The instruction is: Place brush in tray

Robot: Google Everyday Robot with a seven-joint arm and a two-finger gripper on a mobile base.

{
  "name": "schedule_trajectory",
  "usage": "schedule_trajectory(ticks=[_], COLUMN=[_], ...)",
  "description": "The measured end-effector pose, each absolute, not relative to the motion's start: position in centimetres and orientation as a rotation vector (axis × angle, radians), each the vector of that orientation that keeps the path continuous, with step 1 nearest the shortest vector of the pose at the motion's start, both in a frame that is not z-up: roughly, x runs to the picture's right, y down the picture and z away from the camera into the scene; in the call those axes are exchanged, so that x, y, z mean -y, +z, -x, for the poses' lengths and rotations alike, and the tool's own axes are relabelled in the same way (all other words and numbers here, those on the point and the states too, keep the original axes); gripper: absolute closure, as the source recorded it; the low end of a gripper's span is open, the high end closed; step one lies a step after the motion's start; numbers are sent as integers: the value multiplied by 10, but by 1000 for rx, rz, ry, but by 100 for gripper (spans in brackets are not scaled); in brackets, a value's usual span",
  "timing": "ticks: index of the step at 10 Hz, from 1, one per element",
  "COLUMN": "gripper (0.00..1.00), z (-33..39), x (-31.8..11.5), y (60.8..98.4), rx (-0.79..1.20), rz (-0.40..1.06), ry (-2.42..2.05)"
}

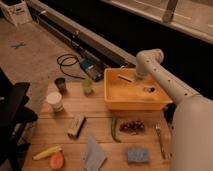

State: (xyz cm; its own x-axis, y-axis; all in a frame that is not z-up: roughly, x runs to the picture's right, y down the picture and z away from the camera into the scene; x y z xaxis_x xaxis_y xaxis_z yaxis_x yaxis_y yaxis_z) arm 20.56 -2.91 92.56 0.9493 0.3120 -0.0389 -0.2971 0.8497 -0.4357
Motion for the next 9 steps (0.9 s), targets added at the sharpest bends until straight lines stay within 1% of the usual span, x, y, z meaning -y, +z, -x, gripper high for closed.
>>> schedule_trajectory(ticks=[2, 3, 4, 5, 7, 9], gripper=[100, 99, 95, 84, 65, 41], z=[-210, -215, -217, -218, -227, -226], x=[19, 13, 9, 3, -3, -2], y=[938, 942, 946, 951, 953, 948], rx=[17, 11, 8, 12, 42, 97], rz=[483, 502, 512, 527, 532, 509], ry=[333, 345, 353, 368, 406, 420])
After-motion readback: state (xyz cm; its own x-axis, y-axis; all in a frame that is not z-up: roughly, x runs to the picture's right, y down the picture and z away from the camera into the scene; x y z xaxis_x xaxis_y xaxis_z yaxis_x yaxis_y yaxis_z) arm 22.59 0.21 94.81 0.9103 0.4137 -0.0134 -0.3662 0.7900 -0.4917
